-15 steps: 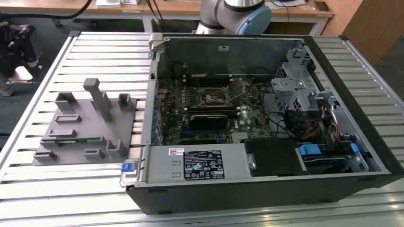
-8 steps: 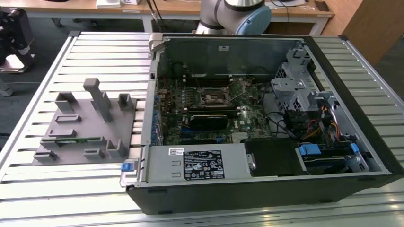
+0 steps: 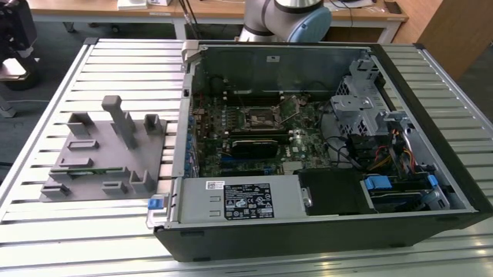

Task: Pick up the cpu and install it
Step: 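Pick up the cpu and move it towards the insertion slot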

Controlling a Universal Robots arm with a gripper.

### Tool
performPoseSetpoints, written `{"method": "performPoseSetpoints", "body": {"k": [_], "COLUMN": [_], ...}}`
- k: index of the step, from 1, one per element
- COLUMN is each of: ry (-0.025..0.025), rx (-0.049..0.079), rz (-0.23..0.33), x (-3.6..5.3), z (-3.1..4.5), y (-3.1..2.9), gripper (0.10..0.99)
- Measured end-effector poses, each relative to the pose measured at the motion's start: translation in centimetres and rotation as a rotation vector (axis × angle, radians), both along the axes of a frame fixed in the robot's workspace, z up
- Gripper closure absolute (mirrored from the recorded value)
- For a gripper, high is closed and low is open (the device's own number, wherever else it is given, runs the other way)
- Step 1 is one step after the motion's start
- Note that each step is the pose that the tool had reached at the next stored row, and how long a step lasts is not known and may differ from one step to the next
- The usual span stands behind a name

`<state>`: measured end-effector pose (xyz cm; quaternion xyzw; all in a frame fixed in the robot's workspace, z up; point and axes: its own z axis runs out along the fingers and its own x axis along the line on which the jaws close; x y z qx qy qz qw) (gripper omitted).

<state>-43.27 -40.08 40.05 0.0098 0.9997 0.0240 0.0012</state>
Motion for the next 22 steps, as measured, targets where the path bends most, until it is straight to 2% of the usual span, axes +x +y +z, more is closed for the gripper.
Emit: {"method": "performPoseSetpoints", "body": {"k": [6, 14, 22], "ry": [0.0018, 0.0018, 0.0018], "rx": [0.000, 0.009, 0.010], "rz": [0.000, 0.000, 0.000], "x": [1.45, 3.18, 4.23], "z": [0.09, -0.08, -0.14], "y": [0.01, 0.01, 0.01], "gripper": [0.561, 0.561, 0.561]}}
